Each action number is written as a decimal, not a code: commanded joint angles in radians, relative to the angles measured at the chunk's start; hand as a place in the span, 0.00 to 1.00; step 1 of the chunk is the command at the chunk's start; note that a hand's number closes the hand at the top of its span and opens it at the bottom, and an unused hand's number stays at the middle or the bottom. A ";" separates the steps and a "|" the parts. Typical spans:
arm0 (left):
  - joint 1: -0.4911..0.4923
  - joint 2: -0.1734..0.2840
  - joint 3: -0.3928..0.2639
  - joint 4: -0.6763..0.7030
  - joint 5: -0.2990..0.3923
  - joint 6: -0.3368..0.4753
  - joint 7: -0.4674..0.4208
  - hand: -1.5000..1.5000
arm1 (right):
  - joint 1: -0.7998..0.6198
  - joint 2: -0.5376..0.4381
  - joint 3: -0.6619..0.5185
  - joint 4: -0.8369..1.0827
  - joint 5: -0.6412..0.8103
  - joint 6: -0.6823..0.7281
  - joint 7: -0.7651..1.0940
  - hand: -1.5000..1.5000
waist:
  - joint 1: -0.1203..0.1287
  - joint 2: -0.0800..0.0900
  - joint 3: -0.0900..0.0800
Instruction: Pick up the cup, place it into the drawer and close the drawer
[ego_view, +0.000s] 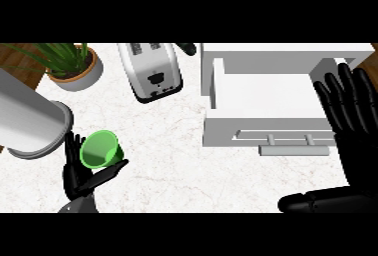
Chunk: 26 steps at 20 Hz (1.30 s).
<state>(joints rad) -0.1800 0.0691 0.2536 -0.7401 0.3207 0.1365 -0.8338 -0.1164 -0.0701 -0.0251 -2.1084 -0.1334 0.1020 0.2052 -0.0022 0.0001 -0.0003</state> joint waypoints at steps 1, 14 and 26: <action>-0.070 0.037 0.051 0.151 0.040 -0.069 -0.065 0.00 | -0.004 0.028 0.039 0.042 0.031 -0.010 -0.032 0.00 | -0.001 0.001 0.000; -0.138 0.049 0.042 0.279 0.076 -0.310 -0.149 1.00 | 0.037 -0.030 -0.033 -0.038 -0.045 0.034 0.024 0.00 | -0.005 0.001 -0.001; -0.212 0.073 0.000 0.290 0.009 -0.303 -0.224 1.00 | 0.031 -0.018 -0.030 0.007 -0.025 0.030 -0.019 0.00 | -0.006 0.001 0.000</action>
<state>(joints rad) -0.3516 0.1328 0.2766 -0.4480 0.3530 -0.1355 -1.0228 -0.1055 -0.0840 -0.0493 -2.0831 -0.1511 0.1267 0.1844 -0.0058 0.0012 -0.0007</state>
